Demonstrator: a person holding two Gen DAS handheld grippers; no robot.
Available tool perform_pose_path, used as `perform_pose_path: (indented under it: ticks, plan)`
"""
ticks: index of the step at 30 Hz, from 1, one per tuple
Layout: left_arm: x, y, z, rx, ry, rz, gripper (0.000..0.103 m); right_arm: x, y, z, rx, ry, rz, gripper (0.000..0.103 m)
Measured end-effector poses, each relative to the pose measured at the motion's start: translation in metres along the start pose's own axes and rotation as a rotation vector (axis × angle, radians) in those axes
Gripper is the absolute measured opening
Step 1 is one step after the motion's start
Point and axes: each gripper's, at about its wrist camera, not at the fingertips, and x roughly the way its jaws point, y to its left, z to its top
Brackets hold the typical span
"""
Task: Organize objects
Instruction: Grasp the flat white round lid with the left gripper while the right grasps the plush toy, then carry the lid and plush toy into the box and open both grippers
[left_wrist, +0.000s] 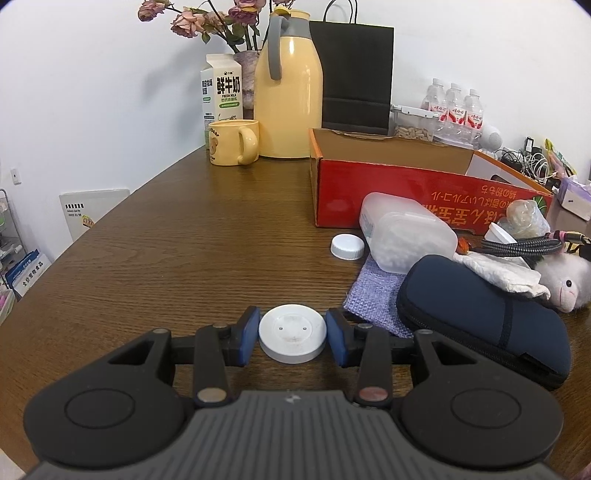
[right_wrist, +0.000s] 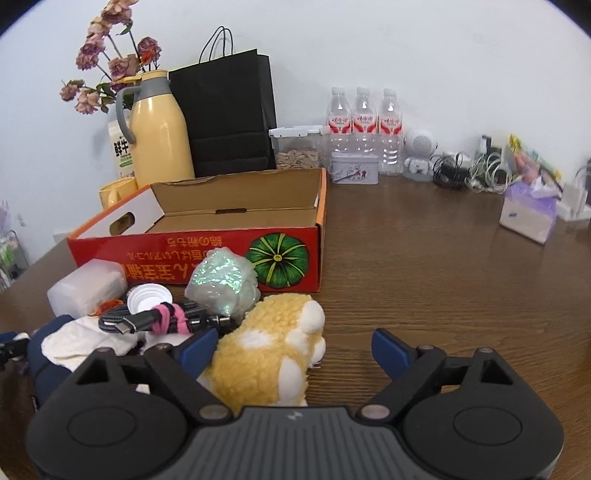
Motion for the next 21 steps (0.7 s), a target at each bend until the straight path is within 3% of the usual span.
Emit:
perform_pose_path:
  ticks: [6,8,14,21]
  plan:
    - [0.0,0.0,0.0,-0.003,0.0,0.0,0.041,0.022,-0.006,0.005,0.066,0.064,0.046,0.079]
    - [-0.001,0.0,-0.001,-0.007,0.0,0.0,0.041,0.03,-0.007,0.005,0.094,0.095,0.082,0.067]
    - [-0.006,0.003,0.0,-0.024,-0.006,-0.011,0.04,0.017,-0.006,0.004,0.112,0.068,0.098,0.05]
    - [-0.02,0.002,0.01,-0.014,-0.063,-0.028,0.04,-0.005,-0.015,0.007,0.14,0.021,0.098,0.048]
